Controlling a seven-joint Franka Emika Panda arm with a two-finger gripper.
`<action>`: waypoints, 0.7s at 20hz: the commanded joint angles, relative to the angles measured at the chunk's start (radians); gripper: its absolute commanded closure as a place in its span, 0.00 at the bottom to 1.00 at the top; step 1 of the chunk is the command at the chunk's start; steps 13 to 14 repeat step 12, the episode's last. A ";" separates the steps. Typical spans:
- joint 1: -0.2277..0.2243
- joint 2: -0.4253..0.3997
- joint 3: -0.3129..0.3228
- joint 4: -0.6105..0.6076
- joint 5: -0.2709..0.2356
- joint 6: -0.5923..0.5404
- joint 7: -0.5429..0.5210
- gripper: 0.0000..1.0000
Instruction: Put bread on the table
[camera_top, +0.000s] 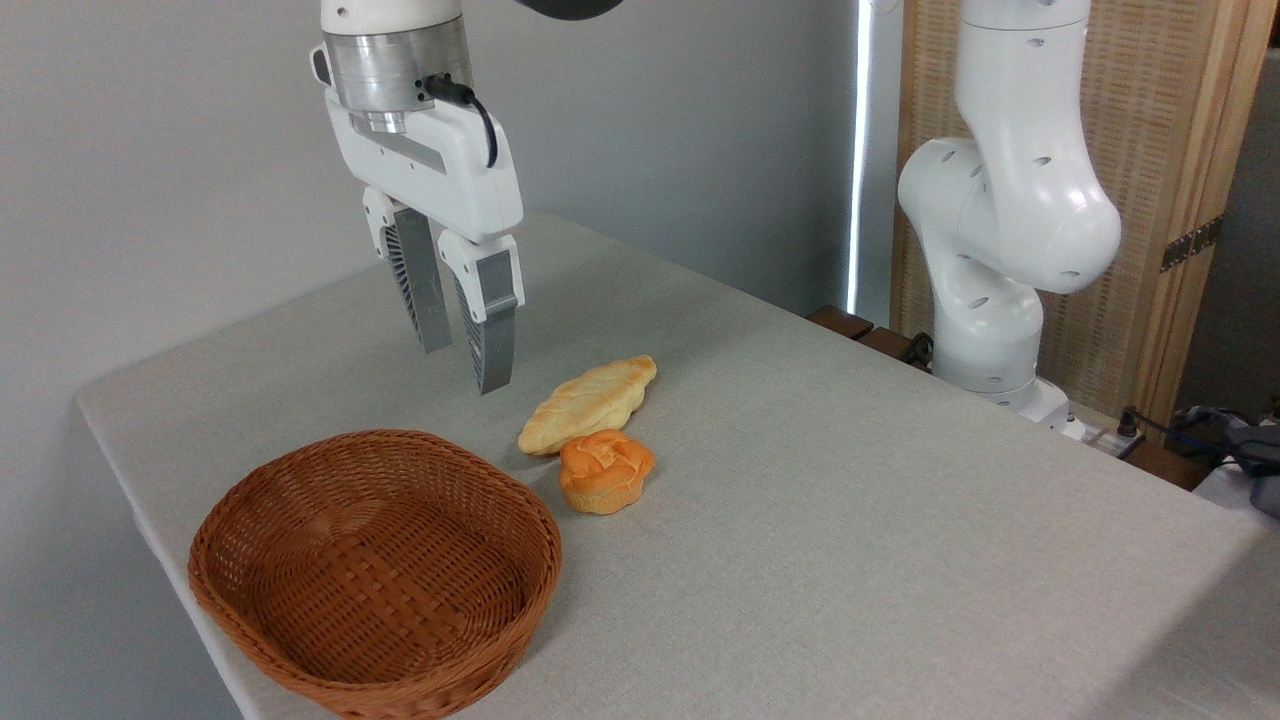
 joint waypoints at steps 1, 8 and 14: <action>0.059 0.009 -0.033 0.026 0.015 -0.029 -0.012 0.00; 0.067 0.001 -0.016 0.028 0.000 -0.029 -0.007 0.00; 0.067 0.001 -0.016 0.028 -0.002 -0.029 -0.009 0.00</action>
